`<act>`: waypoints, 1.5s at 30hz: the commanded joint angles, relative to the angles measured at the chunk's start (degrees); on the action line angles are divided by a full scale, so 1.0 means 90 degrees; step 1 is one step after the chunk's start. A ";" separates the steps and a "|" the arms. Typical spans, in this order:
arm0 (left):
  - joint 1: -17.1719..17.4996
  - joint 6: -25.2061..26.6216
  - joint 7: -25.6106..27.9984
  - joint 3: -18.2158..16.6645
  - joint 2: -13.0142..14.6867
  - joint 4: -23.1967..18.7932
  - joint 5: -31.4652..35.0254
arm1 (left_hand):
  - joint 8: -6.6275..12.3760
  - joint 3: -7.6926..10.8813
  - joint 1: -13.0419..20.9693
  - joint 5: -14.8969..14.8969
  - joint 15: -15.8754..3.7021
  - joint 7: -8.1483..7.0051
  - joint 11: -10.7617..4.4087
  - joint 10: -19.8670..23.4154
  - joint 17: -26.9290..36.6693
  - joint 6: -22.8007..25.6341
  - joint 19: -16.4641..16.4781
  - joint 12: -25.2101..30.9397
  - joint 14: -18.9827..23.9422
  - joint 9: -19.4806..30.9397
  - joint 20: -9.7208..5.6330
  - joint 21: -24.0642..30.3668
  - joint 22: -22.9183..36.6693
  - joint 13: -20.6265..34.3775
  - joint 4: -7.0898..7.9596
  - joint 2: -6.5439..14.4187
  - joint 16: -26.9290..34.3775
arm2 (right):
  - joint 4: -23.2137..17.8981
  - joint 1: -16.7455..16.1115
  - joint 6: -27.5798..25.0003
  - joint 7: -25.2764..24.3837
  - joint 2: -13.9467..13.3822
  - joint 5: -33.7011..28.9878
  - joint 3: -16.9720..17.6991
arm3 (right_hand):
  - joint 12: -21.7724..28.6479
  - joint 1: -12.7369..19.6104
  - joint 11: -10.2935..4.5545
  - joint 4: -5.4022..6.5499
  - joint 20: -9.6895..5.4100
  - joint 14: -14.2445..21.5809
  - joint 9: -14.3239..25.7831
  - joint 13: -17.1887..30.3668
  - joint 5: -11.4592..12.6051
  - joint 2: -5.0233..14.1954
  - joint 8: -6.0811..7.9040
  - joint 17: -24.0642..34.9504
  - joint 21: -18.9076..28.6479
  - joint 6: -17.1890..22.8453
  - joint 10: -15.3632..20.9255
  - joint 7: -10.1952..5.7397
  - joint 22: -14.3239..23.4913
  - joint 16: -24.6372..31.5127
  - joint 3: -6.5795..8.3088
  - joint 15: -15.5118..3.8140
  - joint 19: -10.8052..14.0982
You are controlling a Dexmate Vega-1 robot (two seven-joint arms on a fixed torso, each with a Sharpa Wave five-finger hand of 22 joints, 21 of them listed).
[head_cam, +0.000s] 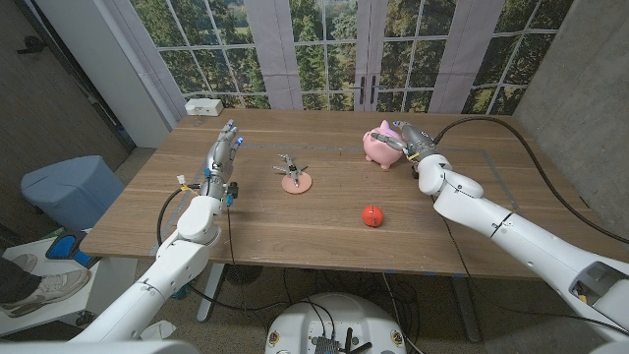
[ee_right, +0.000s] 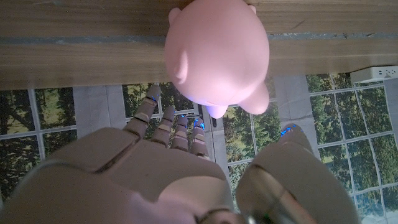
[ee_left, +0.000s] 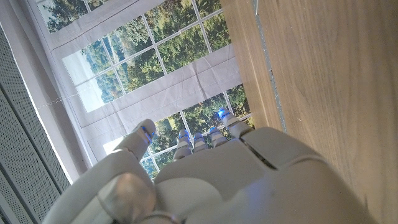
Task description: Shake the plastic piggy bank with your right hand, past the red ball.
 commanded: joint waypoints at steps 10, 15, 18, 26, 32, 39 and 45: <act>0.0073 -0.0023 -0.0125 -0.0061 0.0095 -0.0062 -0.0050 | 0.0015 -0.0013 0.0016 -0.0007 -0.0419 -0.0085 -0.0041 -0.0048 0.0010 -0.0039 0.0043 -0.0007 -0.0024 0.0036 -0.0344 -0.0018 0.0018 0.0025 -0.0052 0.0260 -0.0002 | 0.0436 -0.0933 0.2943 -0.0540 0.0102 0.2065 0.1338 | 0.0107 -0.0700 -0.0212 0.0568 -0.1007 -0.0331 -0.0063 -0.0564 -0.0103 0.1244 0.0104 -0.0751 -0.0595 0.0449 0.0270 0.0054 -0.0011 0.0033 0.0229 -0.0621 -0.0096; 0.0130 -0.0004 -0.0170 -0.0101 0.0158 -0.0122 -0.0094 | 0.0009 -0.0016 0.0017 -0.0009 -0.0431 -0.0096 -0.0051 -0.0052 0.0011 -0.0062 0.0042 -0.0009 -0.0032 0.0036 -0.0352 -0.0019 0.0018 0.0024 -0.0057 0.0263 -0.0003 | 0.0701 -0.1061 0.3694 -0.0472 0.0243 0.2536 0.1546 | 0.0118 -0.0875 -0.0345 0.0710 -0.1426 -0.0283 -0.0081 -0.0805 -0.0176 0.1761 0.0081 -0.1105 -0.0816 0.0547 0.0419 0.0130 -0.0022 0.0046 0.0472 -0.0941 -0.0055; 0.0160 0.0010 -0.0220 -0.0123 0.0206 -0.0151 -0.0123 | 0.0007 -0.0022 0.0008 -0.0011 -0.0434 -0.0099 -0.0078 -0.0055 0.0019 -0.0072 0.0033 -0.0010 -0.0043 0.0035 -0.0358 -0.0022 0.0019 0.0025 -0.0045 0.0275 -0.0002 | 0.0794 -0.1140 0.4016 -0.0399 0.0288 0.2765 0.1644 | 0.0113 -0.0888 -0.0273 0.0712 -0.1479 -0.0264 -0.0082 -0.0857 -0.0199 0.1758 0.0071 -0.1191 -0.0849 0.0552 0.0433 0.0193 -0.0027 0.0046 0.0532 -0.0924 0.0009; 0.0288 0.0029 -0.0259 -0.0197 0.0309 -0.0297 -0.0167 | -0.0002 -0.0039 -0.0041 -0.0013 -0.0464 -0.0087 -0.0099 -0.0073 0.0045 -0.0114 0.0025 -0.0014 -0.0052 0.0033 -0.0390 -0.0024 0.0019 0.0026 0.0025 0.0299 0.0014 | 0.1076 -0.1293 0.4818 -0.0202 0.0507 0.3348 0.1864 | 0.0112 -0.0912 -0.0227 0.0701 -0.1568 -0.0231 -0.0084 -0.0958 -0.0241 0.1774 0.0049 -0.1363 -0.0913 0.0529 0.0472 0.0261 -0.0035 0.0049 0.0639 -0.0902 0.0177; 0.0476 0.0051 -0.0243 -0.0280 0.0399 -0.0483 -0.0187 | -0.0012 -0.0045 -0.0068 -0.0011 -0.0476 -0.0107 -0.0102 -0.0129 0.0049 -0.0164 -0.0001 -0.0033 -0.0098 0.0030 -0.0427 -0.0032 0.0020 0.0026 0.0059 0.0293 0.0003 | 0.1216 -0.1414 0.5376 -0.0093 0.0676 0.3710 0.2034 | 0.0124 -0.0893 -0.0198 0.0699 -0.1602 -0.0151 -0.0084 -0.1019 -0.0253 0.1826 0.0050 -0.1465 -0.0977 0.0546 0.0533 0.0300 -0.0039 0.0073 0.0779 -0.0851 0.0228; 0.0693 0.0105 -0.0261 -0.0361 0.0471 -0.0627 -0.0274 | -0.0031 -0.0060 -0.0093 -0.0008 -0.0472 -0.0136 -0.0106 -0.0189 0.0044 -0.0265 -0.0043 -0.0046 -0.0177 0.0028 -0.0446 -0.0044 0.0019 0.0023 0.0085 0.0288 -0.0017 | 0.1487 -0.1534 0.5915 0.0293 0.0945 0.4469 0.2236 | 0.0140 -0.0917 -0.0119 0.0666 -0.1520 -0.0010 -0.0085 -0.1096 -0.0297 0.1694 0.0061 -0.1616 -0.1053 0.0599 0.0626 0.0454 -0.0041 0.0103 0.0844 -0.0687 0.0339; 0.0825 0.0069 -0.0349 -0.0399 0.0502 -0.0674 -0.0346 | -0.0034 -0.0071 -0.0108 -0.0005 -0.0463 -0.0141 -0.0090 -0.0245 0.0038 -0.0324 -0.0073 -0.0058 -0.0223 0.0026 -0.0449 -0.0051 0.0019 0.0021 0.0100 0.0286 -0.0024 | 0.1725 -0.1643 0.6433 0.0742 0.1265 0.5251 0.2416 | 0.0160 -0.0937 -0.0085 0.0660 -0.1504 0.0059 -0.0084 -0.1131 -0.0316 0.1684 0.0082 -0.1685 -0.1085 0.0672 0.0718 0.0500 -0.0041 0.0117 0.0880 -0.0657 0.0422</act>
